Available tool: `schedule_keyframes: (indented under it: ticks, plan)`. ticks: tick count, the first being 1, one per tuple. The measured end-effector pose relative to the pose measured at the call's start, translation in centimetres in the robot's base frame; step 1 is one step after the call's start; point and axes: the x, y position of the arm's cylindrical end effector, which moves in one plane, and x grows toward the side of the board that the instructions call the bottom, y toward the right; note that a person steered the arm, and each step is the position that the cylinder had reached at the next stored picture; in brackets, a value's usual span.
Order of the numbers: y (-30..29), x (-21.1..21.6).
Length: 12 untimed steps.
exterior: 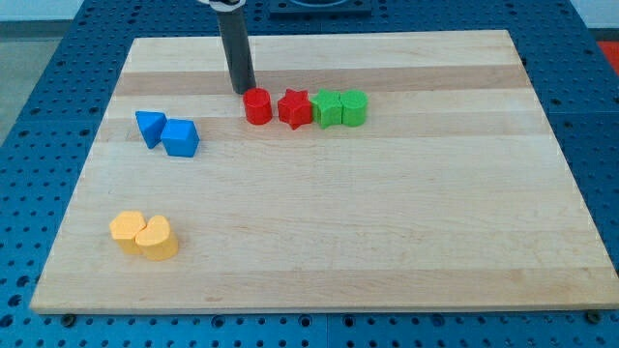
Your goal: Move the green circle towards the top center
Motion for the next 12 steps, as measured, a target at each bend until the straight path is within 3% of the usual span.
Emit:
schedule_keyframes:
  ticks: [4,7,12]
  plan:
    - [-0.2,1.7]
    - [-4.1,3.6]
    - [-1.8,4.1]
